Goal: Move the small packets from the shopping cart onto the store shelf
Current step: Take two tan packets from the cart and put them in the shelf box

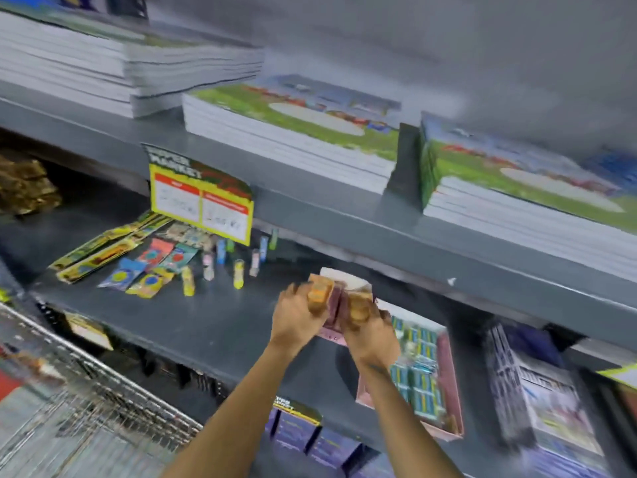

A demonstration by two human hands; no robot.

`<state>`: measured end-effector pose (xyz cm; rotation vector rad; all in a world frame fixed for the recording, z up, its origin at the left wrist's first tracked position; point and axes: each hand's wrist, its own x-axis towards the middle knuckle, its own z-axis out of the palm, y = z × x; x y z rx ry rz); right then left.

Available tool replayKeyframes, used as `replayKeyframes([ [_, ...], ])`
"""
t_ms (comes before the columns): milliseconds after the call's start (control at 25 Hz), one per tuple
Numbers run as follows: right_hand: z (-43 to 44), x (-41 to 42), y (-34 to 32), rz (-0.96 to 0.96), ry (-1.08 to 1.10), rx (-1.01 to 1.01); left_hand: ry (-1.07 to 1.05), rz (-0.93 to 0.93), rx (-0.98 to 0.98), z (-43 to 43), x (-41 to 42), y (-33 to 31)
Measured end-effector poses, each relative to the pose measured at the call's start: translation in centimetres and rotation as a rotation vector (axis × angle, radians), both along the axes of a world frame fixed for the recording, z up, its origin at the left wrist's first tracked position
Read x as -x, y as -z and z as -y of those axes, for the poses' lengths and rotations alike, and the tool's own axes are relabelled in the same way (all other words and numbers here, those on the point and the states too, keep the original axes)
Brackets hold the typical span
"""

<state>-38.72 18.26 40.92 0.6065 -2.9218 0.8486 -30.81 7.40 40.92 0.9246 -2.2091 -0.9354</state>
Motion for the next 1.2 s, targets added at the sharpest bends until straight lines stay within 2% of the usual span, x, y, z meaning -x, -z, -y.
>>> replayKeyframes([
  [240, -0.2, 0.8, 0.4, 0.058, 0.023, 0.006, 0.071, 0.178, -0.025, 0.3, 3.1, 1.8],
  [360, -0.7, 1.2, 1.3, 0.081, -0.136, 0.181, 0.184, 0.090, -0.092, 1.1, 2.8, 2.8],
  [440, -1.1, 1.3, 2.0, 0.121, -0.269, 0.233, 0.288, 0.053, -0.047, 2.1, 1.9, 3.7],
  [560, -0.7, 2.1, 2.8, 0.128, -0.327, 0.138, 0.392, 0.201, 0.188, 3.7, 0.8, 4.1],
  [680, 0.0, 2.4, 2.7, 0.136, -0.286, 0.161, 0.434, 0.337, 0.412, 4.5, 0.7, 3.5],
  [760, -0.3, 2.3, 2.7, 0.105, -0.312, 0.126, 0.446, 0.360, 0.456, 5.0, 0.9, 3.3],
  [920, -2.1, 3.3, 2.9, 0.014, -0.408, -0.079, 0.387, 0.358, 0.525, 5.2, 1.7, 3.4],
  [1200, -2.1, 5.1, 2.9, -0.099, -0.391, -0.232, 0.320, 0.336, 0.587, 5.3, 2.4, 3.6],
])
